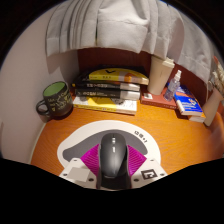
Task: Arrange mouse
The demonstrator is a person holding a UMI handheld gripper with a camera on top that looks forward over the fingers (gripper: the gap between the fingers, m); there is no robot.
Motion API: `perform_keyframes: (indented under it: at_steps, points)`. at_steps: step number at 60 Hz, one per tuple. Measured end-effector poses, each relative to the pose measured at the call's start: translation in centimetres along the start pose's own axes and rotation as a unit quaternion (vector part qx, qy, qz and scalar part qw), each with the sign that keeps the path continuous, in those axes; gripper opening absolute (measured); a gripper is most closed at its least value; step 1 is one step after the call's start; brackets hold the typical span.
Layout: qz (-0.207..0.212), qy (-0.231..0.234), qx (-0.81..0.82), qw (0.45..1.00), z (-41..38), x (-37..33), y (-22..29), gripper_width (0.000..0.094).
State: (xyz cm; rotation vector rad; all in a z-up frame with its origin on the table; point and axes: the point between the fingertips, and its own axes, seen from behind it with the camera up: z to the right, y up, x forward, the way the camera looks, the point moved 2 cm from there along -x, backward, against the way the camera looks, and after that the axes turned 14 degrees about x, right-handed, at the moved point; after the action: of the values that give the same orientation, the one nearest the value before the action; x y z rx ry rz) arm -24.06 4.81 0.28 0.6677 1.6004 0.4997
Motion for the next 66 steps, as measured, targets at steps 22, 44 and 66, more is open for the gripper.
perform_keyframes:
  at_steps: [22, 44, 66]
  points:
    - [-0.016, 0.010, 0.062, 0.998, 0.4, -2.9, 1.0, 0.0811]
    - [0.074, 0.037, 0.067, 0.994, 3.3, -21.4, 2.0, 0.0827]
    - [0.128, 0.028, 0.057, 0.990, 8.6, -31.9, -2.5, 0.0823]
